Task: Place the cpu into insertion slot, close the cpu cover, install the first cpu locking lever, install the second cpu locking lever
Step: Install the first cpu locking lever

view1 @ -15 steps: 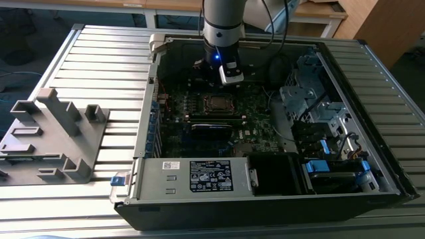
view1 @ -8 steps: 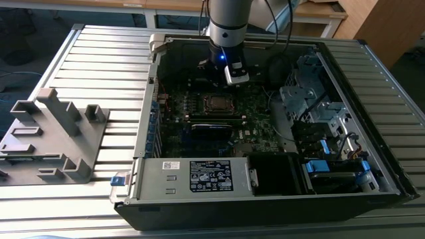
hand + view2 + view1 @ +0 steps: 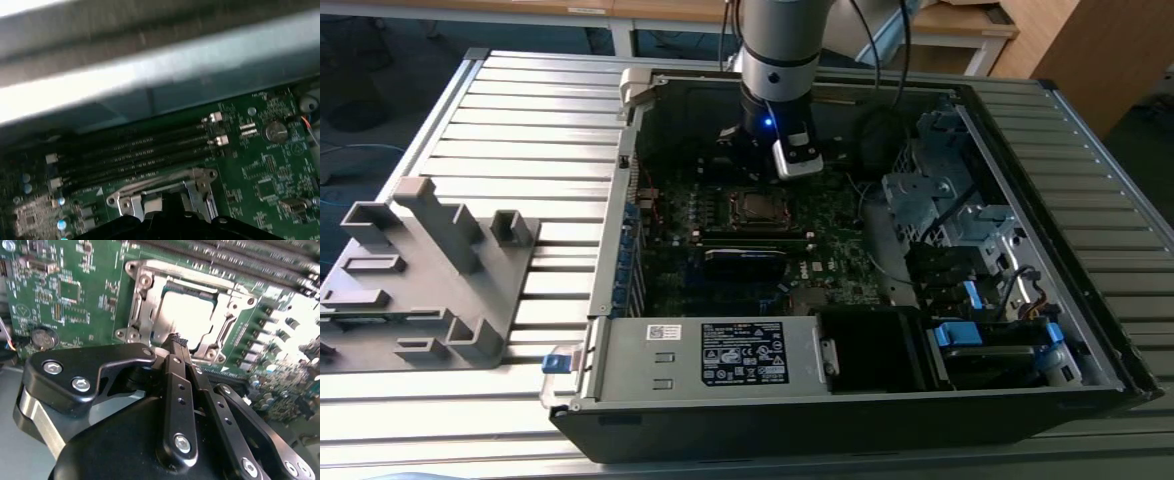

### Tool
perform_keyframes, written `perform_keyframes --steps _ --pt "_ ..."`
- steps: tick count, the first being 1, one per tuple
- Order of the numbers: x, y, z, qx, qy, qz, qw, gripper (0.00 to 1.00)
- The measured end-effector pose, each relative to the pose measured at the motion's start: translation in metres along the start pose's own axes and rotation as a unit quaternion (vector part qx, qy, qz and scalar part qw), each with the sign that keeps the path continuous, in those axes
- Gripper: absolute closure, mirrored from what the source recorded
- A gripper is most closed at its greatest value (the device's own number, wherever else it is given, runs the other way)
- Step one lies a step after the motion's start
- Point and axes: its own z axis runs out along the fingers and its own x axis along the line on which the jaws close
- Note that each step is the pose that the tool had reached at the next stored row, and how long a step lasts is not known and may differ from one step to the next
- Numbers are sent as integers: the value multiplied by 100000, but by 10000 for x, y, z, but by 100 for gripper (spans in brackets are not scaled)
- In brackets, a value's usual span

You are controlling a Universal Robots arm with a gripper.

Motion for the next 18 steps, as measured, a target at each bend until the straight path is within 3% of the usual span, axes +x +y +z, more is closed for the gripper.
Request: perform_keyframes --steps 6,8,15,18 --pt "-28 -103 -9 493 -164 -103 99999 89" --pt "-29 -108 -9 703 -223 -104 99997 89" --pt "-30 -103 -60 698 -227 -122 99997 89" --pt "-29 -104 -60 778 -178 -1038 99991 89"
